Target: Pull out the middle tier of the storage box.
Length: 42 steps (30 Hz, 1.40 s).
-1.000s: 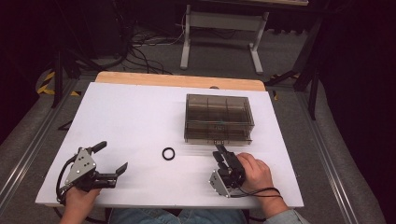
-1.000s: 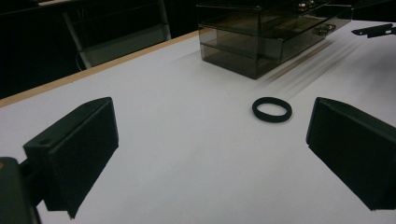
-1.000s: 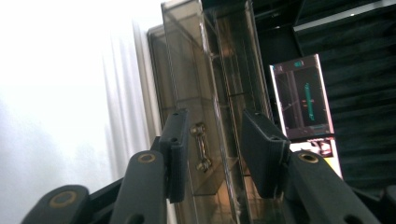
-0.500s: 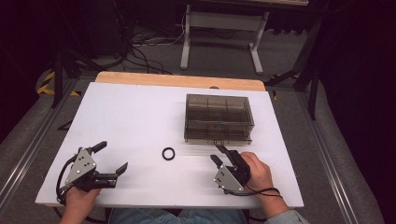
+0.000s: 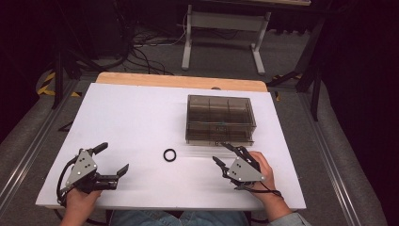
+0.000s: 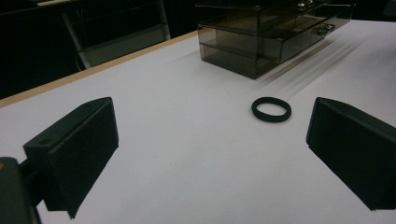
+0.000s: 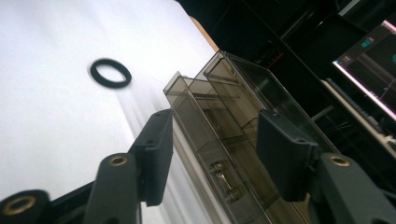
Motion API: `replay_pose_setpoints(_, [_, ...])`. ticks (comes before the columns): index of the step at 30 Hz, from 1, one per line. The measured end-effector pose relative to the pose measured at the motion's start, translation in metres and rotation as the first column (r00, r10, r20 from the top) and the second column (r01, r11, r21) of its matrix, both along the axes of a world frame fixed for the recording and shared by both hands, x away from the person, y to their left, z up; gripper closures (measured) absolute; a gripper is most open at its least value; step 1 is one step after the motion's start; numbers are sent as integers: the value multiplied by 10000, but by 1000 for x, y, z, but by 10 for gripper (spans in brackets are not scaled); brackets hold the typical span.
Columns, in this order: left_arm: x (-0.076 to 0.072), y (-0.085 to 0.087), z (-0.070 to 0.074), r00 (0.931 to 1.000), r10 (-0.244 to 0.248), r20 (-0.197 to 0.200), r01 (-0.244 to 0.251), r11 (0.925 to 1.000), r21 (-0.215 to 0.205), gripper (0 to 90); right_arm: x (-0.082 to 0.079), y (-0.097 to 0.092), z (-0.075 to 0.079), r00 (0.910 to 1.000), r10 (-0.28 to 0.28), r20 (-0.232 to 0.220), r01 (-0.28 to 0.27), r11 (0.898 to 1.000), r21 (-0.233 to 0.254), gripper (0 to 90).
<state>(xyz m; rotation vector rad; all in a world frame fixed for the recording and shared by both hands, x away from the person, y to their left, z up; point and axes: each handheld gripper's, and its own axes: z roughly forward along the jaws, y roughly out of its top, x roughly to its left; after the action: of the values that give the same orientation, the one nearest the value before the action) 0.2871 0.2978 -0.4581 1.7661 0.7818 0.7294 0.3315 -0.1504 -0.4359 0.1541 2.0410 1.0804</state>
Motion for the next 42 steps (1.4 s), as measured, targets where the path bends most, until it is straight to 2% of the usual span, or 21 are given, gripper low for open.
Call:
replay_pose_setpoints(1, [0,0,0,10000,-1,2,1,10000,0,30,2,-2,2,9999,79,-131,-75,9995,308,446])
replay_pose_setpoints(2, [0,0,0,10000,1,2,-1,10000,1,30,2,-2,2,9999,79,-131,-75,9995,308,446])
replay_pose_setpoints(5, [0,0,0,10000,1,0,-1,10000,-8,30,4,-5,5,9986,219,-482,-182,9969,766,388])
replay_pose_setpoints(9, [0,0,0,10000,-2,-1,2,10000,-8,30,6,-9,8,9970,141,-762,-46,9924,1228,334])
replay_pose_setpoints(13, [0,0,0,10000,1,-1,-1,10000,-17,30,10,-15,13,9889,272,-1458,22,9802,1981,310])
replay_pose_setpoints(15, [0,0,0,10000,0,-22,0,10000,-49,30,10,-16,14,9873,306,-1558,28,9777,2098,310])
replay_pose_setpoints(18, [0,0,0,10000,-2,-17,2,10000,-54,30,13,-19,17,9793,366,-1992,128,9704,2412,303])
replay_pose_setpoints(19, [0,0,0,10000,0,-15,0,10000,-57,30,15,-19,18,9755,51,-2199,514,9667,2505,295])
replay_pose_setpoints(20, [0,0,0,10000,0,-7,0,10000,-56,30,15,-19,18,9755,51,-2199,514,9667,2505,295])
replay_pose_setpoints(21, [0,0,0,10000,-1,-23,1,10000,-70,30,16,-20,19,9709,17,-2397,613,9649,2552,277])
replay_pose_setpoints(25, [0,0,0,10000,0,-8,0,10000,-59,30,22,-25,21,9478,218,-3180,839,9455,3147,235])
replay_pose_setpoints(27, [0,0,0,10000,2,-13,-2,10000,-64,30,25,-27,21,9390,348,-3421,936,9314,3516,214])
replay_pose_setpoints(28, [0,0,0,10000,1,-16,-1,10000,-63,30,25,-29,22,9309,440,-3626,1026,9213,3750,199])
replay_pose_setpoints(30, [0,0,0,10000,1,-23,-1,10000,-57,30,27,-31,22,9240,507,-3791,1130,9107,3972,193])
replay_pose_setpoints(32, [0,0,0,10000,-5,-21,5,10000,-53,30,28,-32,23,9207,575,-3860,1153,9049,4097,172])
replay_pose_setpoints(34, [0,0,0,10000,1,-19,-1,10000,-40,30,30,-32,23,9188,542,-3911,1211,9041,4098,166])
replay_pose_setpoints(35, [0,0,0,10000,-3,-34,3,10000,-65,30,32,-33,22,9126,572,-4049,1265,9021,4125,160])
replay_pose_setpoints(37, [0,0,0,10000,0,-34,0,10000,-48,30,33,-33,22,9096,576,-4116,1303,9008,4142,160])
replay_pose_setpoints(38, [0,0,0,10000,6,-13,-6,10000,-20,30,34,-35,23,9020,584,-4278,1395,8983,4167,160])
replay_pose_setpoints(41, [0,0,0,10000,17,-8,-17,10000,-8,30,40,-40,27,8903,563,-4519,1629,8873,4315,140])
replay_pose_setpoints(42, [0,0,0,10000,17,-8,-17,10000,-8,30,40,-40,27,8903,563,-4519,1629,8873,4315,140])
